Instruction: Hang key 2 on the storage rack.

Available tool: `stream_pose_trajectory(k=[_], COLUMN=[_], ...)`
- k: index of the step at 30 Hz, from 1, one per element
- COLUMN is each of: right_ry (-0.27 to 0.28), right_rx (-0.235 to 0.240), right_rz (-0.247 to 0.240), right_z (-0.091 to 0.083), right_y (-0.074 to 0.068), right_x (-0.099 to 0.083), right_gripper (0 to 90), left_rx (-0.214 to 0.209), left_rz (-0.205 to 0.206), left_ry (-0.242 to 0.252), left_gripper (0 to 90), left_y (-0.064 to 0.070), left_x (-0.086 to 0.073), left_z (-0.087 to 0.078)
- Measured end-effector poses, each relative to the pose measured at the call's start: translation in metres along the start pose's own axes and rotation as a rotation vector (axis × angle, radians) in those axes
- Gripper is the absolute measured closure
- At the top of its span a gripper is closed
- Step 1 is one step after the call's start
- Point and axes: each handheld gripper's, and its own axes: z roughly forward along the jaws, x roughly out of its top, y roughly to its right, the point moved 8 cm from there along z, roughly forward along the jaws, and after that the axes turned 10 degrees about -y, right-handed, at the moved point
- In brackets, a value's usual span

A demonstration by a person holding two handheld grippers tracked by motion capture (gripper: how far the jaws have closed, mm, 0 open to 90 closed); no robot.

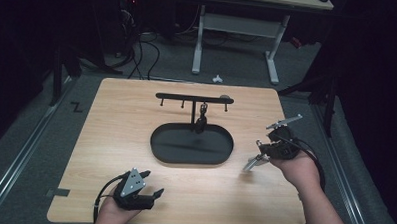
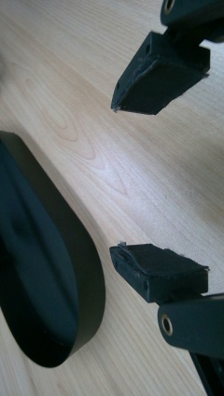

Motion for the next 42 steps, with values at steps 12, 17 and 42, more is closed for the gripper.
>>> stream_pose_trajectory(k=[12, 17, 42], right_ry=[-0.007, -0.002, 0.062], right_rx=[0.01, 0.024, 0.031], right_rz=[-0.043, -0.059, -0.114], right_z=[0.009, 0.013, -0.006], right_y=[-0.016, -0.023, -0.042], right_x=[0.023, 0.037, 0.098], right_gripper=[86.4, 86.4, 86.4], left_rx=[0.012, 0.028, 0.042], left_rz=[0.001, -0.012, -0.032], left_ry=[0.006, 0.012, 0.0], left_gripper=[24.7, 24.8, 24.9], left_y=[-0.001, -0.003, -0.007], left_x=[-0.001, -0.005, -0.013], left_z=[-0.005, -0.012, -0.016])
